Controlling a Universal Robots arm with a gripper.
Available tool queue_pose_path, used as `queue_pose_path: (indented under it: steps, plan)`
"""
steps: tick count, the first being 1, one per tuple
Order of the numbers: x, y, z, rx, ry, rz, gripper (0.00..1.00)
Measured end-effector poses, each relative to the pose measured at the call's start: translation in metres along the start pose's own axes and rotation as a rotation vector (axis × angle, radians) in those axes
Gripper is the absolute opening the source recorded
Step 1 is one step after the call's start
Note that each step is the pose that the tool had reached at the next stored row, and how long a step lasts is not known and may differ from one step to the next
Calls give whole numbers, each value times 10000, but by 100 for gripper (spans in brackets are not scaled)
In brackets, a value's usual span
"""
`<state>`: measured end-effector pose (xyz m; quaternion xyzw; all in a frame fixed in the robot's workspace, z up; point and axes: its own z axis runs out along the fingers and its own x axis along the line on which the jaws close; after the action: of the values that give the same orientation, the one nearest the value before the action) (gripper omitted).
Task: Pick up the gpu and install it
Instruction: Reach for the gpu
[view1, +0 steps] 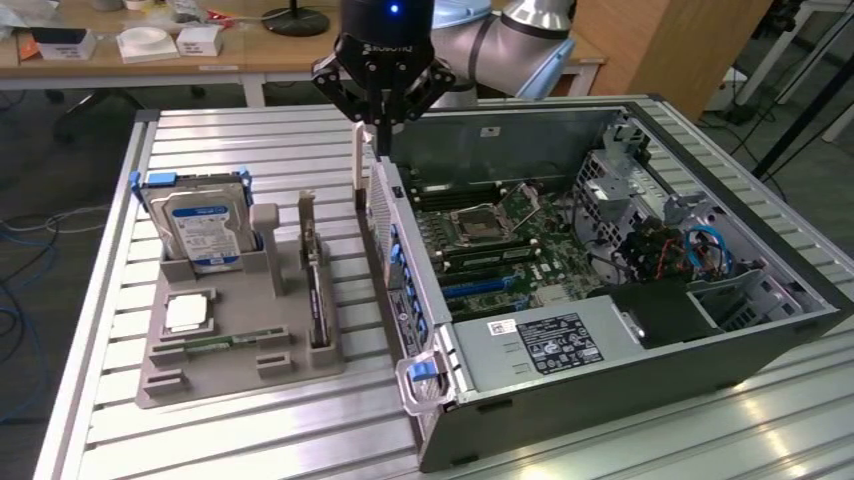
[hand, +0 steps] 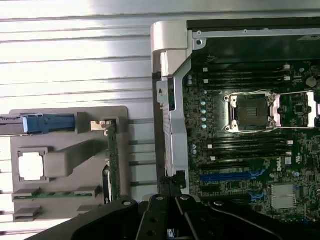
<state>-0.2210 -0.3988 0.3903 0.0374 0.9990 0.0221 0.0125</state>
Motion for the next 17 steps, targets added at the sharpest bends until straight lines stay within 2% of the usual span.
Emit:
queue_pose_path:
  steps: [17]
  plan:
    - [144, -11, -4, 0, 0, 1, 11]
